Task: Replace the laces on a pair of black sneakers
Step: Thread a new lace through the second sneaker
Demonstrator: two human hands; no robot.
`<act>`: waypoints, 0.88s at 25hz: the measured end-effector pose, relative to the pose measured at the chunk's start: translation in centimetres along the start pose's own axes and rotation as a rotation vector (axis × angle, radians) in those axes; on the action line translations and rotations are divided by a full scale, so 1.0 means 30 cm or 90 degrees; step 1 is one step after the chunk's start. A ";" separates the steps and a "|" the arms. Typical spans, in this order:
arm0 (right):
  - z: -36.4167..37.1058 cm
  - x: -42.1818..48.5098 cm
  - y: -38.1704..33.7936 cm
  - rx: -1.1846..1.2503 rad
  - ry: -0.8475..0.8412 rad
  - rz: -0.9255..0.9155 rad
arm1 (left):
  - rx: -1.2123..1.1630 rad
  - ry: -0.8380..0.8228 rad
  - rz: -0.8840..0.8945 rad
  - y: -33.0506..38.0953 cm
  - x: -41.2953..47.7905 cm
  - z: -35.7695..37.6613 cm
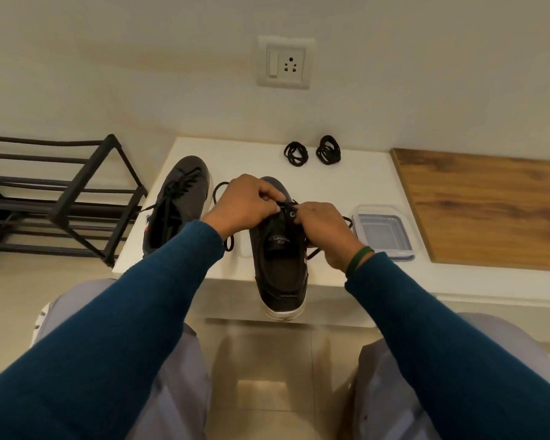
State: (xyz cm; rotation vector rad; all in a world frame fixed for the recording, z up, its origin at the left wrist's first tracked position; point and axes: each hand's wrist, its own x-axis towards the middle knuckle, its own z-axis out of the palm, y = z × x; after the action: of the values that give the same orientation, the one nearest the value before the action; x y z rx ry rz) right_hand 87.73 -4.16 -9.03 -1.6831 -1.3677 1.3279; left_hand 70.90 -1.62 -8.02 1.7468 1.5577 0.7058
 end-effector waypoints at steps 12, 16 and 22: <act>-0.042 0.007 0.026 0.101 -0.051 0.029 | -0.012 0.019 0.006 -0.003 0.012 0.048; -0.024 0.017 0.034 0.070 -0.041 0.009 | 0.016 0.010 0.036 -0.008 0.017 0.051; 0.002 0.029 0.032 0.115 0.008 0.017 | 0.031 -0.022 0.067 -0.013 0.032 0.045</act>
State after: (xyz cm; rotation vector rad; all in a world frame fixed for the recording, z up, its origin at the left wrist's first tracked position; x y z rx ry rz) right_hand 87.98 -3.63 -10.20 -1.5904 -1.1842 1.4079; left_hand 71.83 -0.83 -9.20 1.8778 1.4804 0.6906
